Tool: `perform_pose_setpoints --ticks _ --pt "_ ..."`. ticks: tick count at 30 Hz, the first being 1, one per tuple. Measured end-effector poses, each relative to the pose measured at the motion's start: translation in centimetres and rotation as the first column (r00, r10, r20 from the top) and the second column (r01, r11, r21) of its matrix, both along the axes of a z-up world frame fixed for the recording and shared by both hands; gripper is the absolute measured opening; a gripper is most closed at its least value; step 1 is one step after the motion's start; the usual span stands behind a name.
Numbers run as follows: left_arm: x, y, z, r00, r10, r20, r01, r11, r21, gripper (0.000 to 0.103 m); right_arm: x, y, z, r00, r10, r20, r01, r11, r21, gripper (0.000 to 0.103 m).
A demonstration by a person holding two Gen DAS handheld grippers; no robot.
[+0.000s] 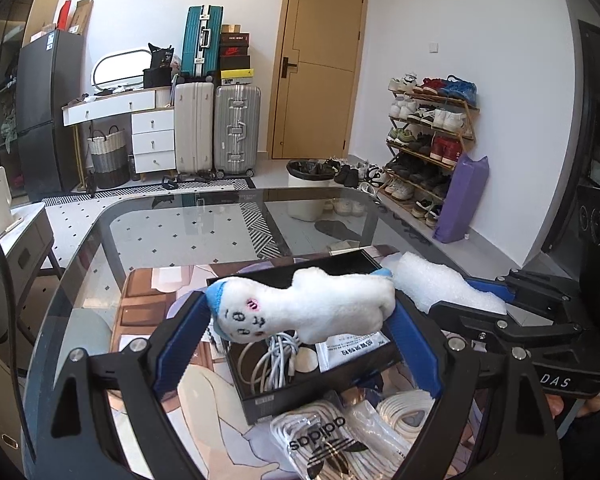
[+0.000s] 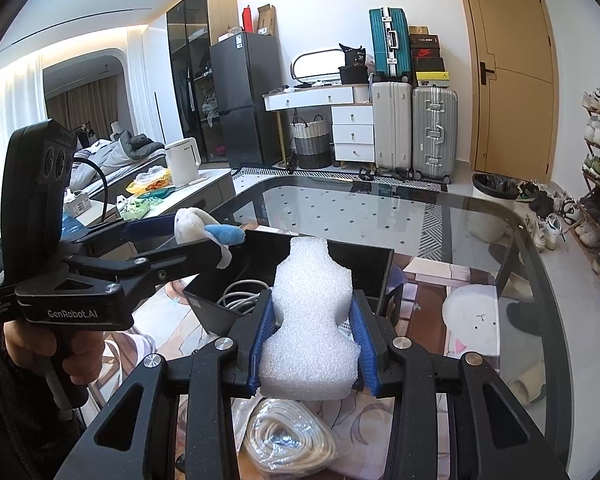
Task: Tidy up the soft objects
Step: 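Carry the doll and the foam with both tools over the black box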
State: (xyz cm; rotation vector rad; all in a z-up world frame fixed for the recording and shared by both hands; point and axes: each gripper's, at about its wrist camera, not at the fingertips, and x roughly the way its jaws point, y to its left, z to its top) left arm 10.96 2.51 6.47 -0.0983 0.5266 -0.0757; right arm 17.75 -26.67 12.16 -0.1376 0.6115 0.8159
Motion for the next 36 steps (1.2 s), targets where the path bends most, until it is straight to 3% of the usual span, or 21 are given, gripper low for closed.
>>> perform_pose_setpoints --ticks 16,36 --pt "3.1 -0.1 -1.7 0.998 -0.017 -0.063 0.018 1.000 0.016 0.089 3.0 2.2 -0.4 1.000 -0.005 -0.019 0.004 0.999 -0.040 0.038" --pt "6.2 -1.2 -4.1 0.991 -0.030 -0.130 0.045 0.992 0.116 0.089 7.9 3.5 -2.8 0.996 -0.029 -0.079 0.026 0.999 -0.035 0.038"
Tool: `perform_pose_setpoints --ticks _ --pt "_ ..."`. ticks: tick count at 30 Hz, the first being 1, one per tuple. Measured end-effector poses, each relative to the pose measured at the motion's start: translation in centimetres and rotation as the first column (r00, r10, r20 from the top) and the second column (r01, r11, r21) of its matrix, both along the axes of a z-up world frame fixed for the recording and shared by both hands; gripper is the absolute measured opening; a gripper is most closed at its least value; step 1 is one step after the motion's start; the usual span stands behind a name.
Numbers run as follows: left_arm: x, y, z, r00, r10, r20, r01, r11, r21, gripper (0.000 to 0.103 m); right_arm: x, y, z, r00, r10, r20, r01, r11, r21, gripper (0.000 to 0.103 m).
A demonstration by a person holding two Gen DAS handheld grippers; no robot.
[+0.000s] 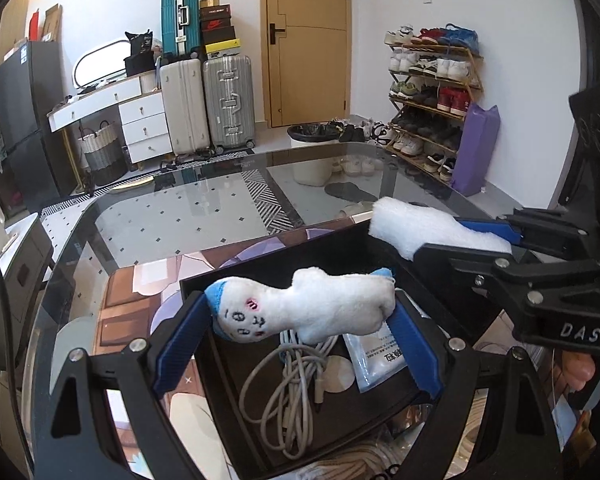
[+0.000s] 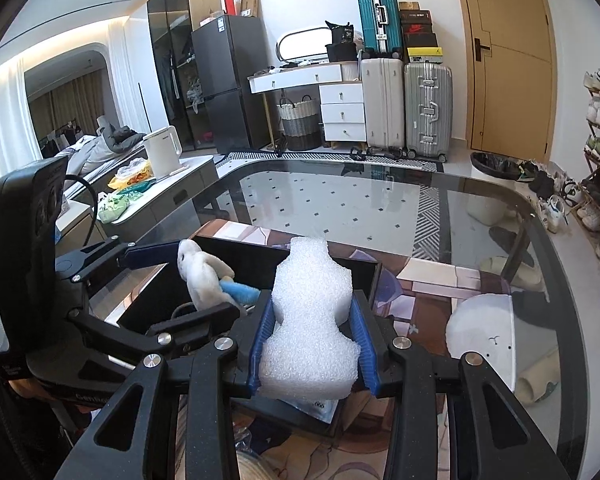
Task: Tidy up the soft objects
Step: 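Carry the doll and the foam with both tools over the black box, then open both tools to drop the doll and foam into the box, withdraw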
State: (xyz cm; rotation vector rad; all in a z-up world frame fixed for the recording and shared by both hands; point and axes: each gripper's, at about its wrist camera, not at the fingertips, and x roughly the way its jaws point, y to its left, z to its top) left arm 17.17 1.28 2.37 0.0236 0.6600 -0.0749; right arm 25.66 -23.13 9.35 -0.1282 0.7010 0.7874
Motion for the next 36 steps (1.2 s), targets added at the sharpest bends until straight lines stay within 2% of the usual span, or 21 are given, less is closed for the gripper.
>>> perform_pose_setpoints --ticks 3,7,8,12,13,14,19,30,36 --pt "0.0 0.2 0.0 1.000 -0.017 -0.002 0.017 1.000 -0.017 0.090 0.3 0.5 -0.2 1.000 0.011 -0.003 -0.011 1.000 0.006 0.039" --pt "-0.2 0.3 0.1 0.999 -0.035 0.000 0.035 0.999 -0.032 0.092 0.6 0.1 -0.1 1.000 0.012 -0.002 -0.012 0.999 0.042 0.054" --pt "-0.2 0.3 0.1 0.999 -0.040 -0.001 0.040 0.998 -0.039 0.094 0.7 -0.2 -0.1 1.000 0.005 -0.006 -0.005 0.999 0.051 0.062" --pt "-0.5 0.1 0.3 0.999 -0.052 -0.003 0.052 0.997 -0.061 0.103 0.4 -1.4 0.3 1.000 -0.028 -0.001 0.028 0.998 0.052 0.073" --pt "-0.5 0.1 0.4 0.999 -0.048 -0.003 0.048 0.997 -0.058 0.103 0.0 -1.9 0.5 0.999 -0.037 0.003 0.036 0.998 0.053 0.085" --pt "-0.6 0.0 0.5 0.999 -0.041 -0.003 0.040 0.998 -0.051 0.103 -0.3 -2.2 0.7 0.999 -0.048 0.013 0.047 0.997 0.056 0.090" --pt "-1.8 0.2 0.8 1.000 -0.016 0.002 0.016 0.998 -0.060 0.103 -1.9 -3.4 1.2 0.999 -0.036 0.031 0.034 0.998 0.043 0.102" --pt "-5.5 1.6 1.1 0.998 0.064 -0.001 -0.063 0.993 -0.096 0.103 -6.0 -4.5 -0.1 1.000 0.001 0.029 -0.001 1.000 -0.016 0.102" --pt "-7.1 1.7 0.5 0.995 0.091 -0.034 -0.094 0.990 -0.109 0.103 -7.5 -4.8 -0.8 1.000 0.020 0.015 -0.019 0.999 -0.050 0.102"
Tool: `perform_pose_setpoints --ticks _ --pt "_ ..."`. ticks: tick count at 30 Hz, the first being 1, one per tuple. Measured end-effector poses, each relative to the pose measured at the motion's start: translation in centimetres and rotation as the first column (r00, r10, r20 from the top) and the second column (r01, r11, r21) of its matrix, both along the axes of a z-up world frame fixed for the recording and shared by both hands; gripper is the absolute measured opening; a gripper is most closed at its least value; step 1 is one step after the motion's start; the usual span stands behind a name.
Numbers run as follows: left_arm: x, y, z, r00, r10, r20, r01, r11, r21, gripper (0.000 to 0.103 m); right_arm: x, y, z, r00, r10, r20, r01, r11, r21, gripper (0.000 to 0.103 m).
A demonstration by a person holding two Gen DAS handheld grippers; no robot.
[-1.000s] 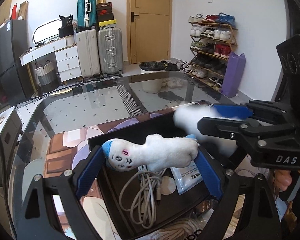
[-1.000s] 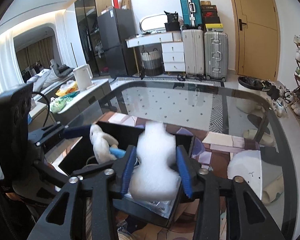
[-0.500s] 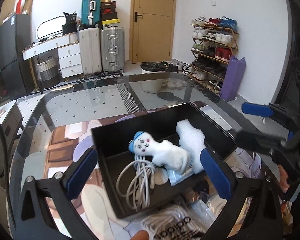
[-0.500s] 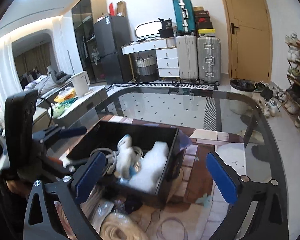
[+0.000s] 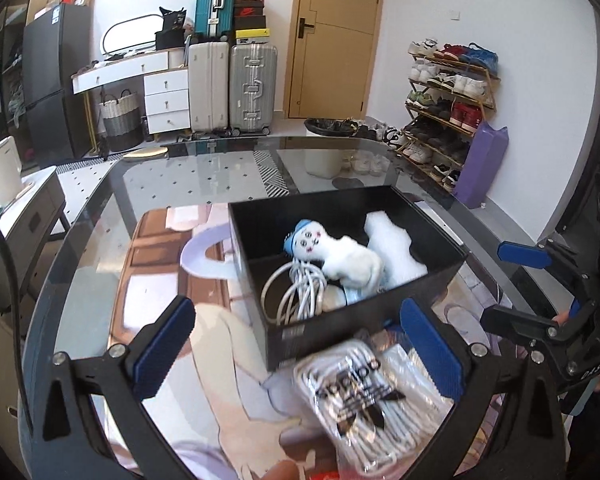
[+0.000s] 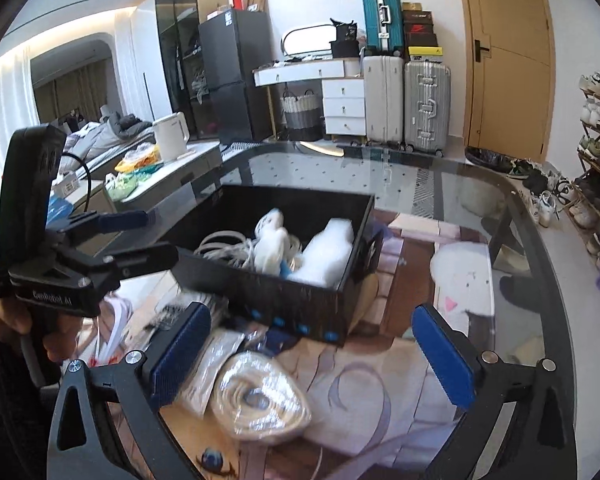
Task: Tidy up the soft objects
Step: 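Open both tools to drop the doll and foam into the box, withdraw, then reach the right tool to the clear bag of white rope and grasp it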
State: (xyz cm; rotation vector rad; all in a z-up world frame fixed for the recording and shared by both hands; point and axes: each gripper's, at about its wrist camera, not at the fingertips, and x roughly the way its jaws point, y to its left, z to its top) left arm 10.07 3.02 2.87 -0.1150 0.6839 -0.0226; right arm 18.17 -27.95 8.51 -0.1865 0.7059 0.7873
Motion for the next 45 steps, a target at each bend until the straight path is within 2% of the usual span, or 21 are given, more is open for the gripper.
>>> perform_pose_setpoints --ticks 5,15,31,45 --pt "-1.3 -0.9 -0.5 1.000 -0.012 -0.005 0.013 1.000 0.020 0.103 -1.2 -0.3 -0.7 1.000 0.021 -0.009 -0.021 0.999 -0.030 0.102" --pt "-3.4 -1.2 -1.0 1.000 -0.027 -0.006 0.027 1.000 0.008 0.103 -2.9 -0.3 -1.4 0.997 0.075 -0.017 -0.076 0.992 -0.098 0.102" --pt "-3.6 -1.6 -1.9 0.998 -0.045 -0.033 0.045 0.999 0.006 0.103 -2.9 0.9 -4.9 0.986 0.143 -0.090 -0.160 0.963 -0.218 0.102" --pt "-3.0 -0.9 -2.7 0.998 -0.038 -0.058 0.038 0.999 -0.002 0.103 -2.4 3.5 -6.6 0.978 0.160 -0.132 -0.187 0.956 -0.227 0.102"
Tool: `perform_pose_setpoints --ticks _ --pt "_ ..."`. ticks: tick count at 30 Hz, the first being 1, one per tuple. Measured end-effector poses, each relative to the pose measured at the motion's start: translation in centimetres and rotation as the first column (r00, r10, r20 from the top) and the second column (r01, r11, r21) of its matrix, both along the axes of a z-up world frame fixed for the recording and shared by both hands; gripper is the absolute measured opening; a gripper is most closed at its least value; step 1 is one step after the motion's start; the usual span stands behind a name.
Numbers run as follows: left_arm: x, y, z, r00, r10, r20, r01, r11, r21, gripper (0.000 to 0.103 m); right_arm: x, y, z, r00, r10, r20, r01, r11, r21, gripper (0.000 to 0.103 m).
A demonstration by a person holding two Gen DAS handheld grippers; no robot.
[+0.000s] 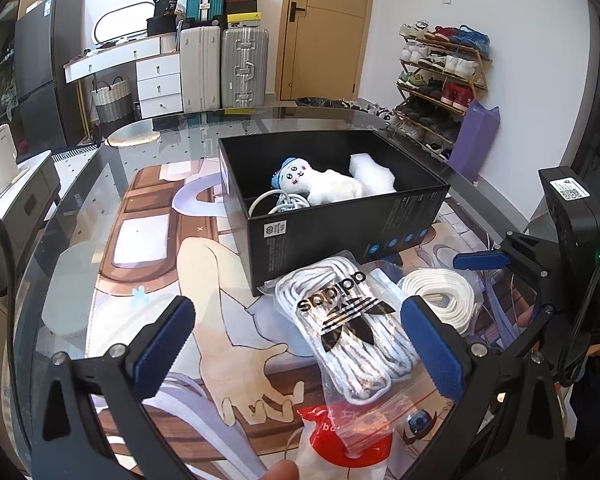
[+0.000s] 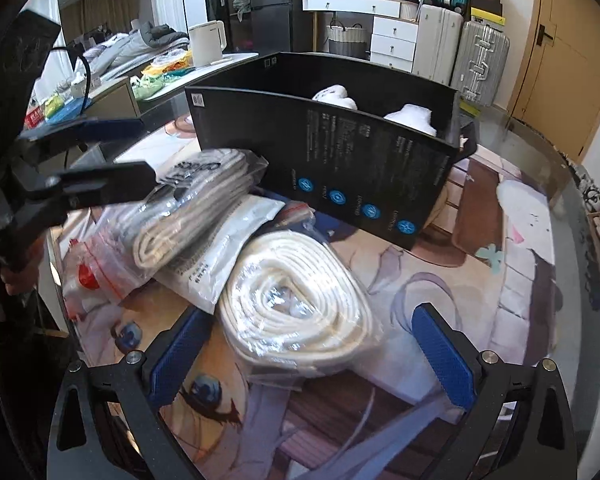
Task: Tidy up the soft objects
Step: 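Reach the right tool to the clear bag of white rope and grasp it, then grasp the bagged Adidas white laces with the left tool while the right tool holds the rope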
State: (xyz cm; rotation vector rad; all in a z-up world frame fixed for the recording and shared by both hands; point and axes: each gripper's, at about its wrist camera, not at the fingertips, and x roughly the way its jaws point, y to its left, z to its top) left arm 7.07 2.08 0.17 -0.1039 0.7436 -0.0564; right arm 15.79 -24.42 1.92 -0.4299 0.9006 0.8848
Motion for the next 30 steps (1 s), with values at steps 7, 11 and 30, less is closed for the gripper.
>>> perform_pose_setpoints --ticks 7,11,30 --pt "0.1 0.0 -0.1 1.000 -0.002 -0.004 0.002 1.000 0.000 0.103 0.1 -0.1 0.1 1.000 0.003 -0.014 -0.003 1.000 0.015 0.102" --pt "0.0 -0.1 -0.1 1.000 -0.004 -0.004 0.004 1.000 0.001 0.103 0.1 0.0 0.2 1.000 0.012 -0.004 -0.012 1.000 0.019 0.092" --pt "-0.1 -0.5 -0.2 1.000 -0.017 -0.010 0.017 1.000 -0.004 0.103 -1.6 -3.2 0.8 0.998 0.065 0.018 -0.065 0.998 0.010 0.050"
